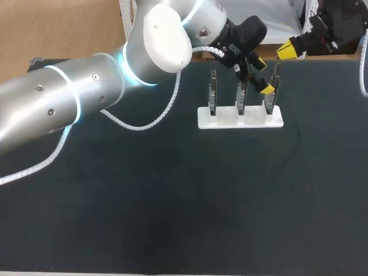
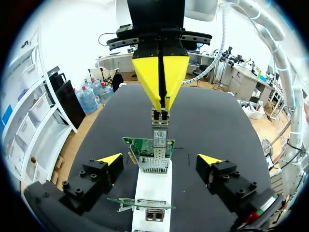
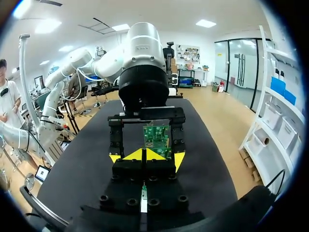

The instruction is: Pick up the optical module with the left hand, and insert it into the network port with the right hand.

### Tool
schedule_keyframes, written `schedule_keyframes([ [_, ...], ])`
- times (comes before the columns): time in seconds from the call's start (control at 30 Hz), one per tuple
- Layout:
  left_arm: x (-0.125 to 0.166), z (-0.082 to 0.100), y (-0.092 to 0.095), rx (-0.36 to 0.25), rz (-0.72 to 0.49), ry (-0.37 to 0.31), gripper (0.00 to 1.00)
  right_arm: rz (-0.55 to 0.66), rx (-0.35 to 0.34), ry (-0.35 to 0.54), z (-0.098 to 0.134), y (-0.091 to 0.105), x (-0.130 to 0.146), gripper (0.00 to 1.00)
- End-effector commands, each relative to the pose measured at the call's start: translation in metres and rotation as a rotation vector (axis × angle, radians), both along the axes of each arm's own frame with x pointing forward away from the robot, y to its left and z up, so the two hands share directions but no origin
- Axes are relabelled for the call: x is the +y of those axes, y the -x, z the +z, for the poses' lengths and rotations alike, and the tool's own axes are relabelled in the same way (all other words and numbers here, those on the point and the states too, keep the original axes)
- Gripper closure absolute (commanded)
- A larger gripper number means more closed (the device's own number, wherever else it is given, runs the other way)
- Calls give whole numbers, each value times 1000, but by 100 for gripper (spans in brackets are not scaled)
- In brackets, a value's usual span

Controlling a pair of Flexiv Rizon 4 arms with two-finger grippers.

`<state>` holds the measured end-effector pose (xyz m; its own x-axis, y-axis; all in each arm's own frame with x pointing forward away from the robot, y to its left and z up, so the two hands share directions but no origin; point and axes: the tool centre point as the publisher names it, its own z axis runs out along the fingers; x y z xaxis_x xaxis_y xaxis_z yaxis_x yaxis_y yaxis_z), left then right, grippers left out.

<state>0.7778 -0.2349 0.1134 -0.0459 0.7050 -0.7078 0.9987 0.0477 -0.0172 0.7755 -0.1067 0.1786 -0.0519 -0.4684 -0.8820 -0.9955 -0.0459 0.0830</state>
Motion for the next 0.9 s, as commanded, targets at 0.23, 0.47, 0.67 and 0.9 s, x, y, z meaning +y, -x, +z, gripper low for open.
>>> schedule_keyframes([
  [0.23, -1, 1, -1, 3, 0, -5, 0, 0, 35, 7, -11, -4, 0, 100],
  [0.47, -1, 1, -1, 3, 0, -5, 0, -1, 58, 10, -19, -3, 0, 100],
  [0.67, -1, 1, -1, 3, 0, -5, 0, -4, 71, 13, -24, -3, -1, 100],
  [0.9, -1, 1, -1, 3, 0, -5, 0, -1, 85, 13, -27, -1, 0, 100],
])
